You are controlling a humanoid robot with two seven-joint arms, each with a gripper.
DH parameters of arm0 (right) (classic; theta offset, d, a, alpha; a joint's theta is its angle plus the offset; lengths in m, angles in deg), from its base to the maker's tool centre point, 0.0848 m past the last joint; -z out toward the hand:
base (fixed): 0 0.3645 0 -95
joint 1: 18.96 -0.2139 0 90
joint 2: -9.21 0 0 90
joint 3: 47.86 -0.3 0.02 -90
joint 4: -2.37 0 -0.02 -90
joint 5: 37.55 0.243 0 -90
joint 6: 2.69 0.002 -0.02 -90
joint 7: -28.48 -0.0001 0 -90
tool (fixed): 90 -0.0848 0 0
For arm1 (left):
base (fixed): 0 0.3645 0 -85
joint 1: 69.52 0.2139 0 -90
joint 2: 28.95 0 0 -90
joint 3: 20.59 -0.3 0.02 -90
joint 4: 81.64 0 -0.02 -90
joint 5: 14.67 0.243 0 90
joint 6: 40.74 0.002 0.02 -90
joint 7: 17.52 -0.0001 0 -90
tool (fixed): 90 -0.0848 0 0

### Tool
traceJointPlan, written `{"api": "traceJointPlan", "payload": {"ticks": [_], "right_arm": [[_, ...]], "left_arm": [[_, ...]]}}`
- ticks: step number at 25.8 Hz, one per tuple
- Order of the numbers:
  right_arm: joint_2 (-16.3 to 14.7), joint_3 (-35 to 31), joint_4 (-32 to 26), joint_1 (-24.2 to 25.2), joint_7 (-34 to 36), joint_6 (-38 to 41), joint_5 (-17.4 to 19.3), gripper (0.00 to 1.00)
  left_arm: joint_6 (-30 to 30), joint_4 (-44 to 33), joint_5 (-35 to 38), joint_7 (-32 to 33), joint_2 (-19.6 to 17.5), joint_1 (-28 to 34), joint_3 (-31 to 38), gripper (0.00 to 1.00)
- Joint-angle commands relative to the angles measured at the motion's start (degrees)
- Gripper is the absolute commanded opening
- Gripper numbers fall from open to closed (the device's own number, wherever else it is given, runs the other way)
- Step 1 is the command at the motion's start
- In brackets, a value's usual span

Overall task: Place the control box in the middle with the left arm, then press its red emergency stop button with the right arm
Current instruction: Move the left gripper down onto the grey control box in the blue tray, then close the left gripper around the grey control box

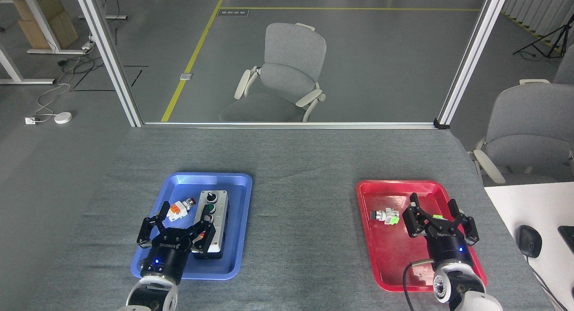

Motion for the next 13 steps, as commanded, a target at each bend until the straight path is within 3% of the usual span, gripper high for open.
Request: {"api": "traceJointPlan", "payload": {"ticks": [1, 13], "right_arm": [[-0.02, 0.00, 0.01, -0.04, 0.00, -0.10, 0.09, 0.99], [-0.11, 0.00, 0.01, -0.12, 0.00, -0.10, 1.32, 0.99]], "left_arm": [[0.58, 0.59, 0.58, -0.08, 0.51, 0.00, -1.09, 0.99], [4.71, 9.03, 0.75, -2.54, 2.00, -1.05, -4.16, 0.99]]}}
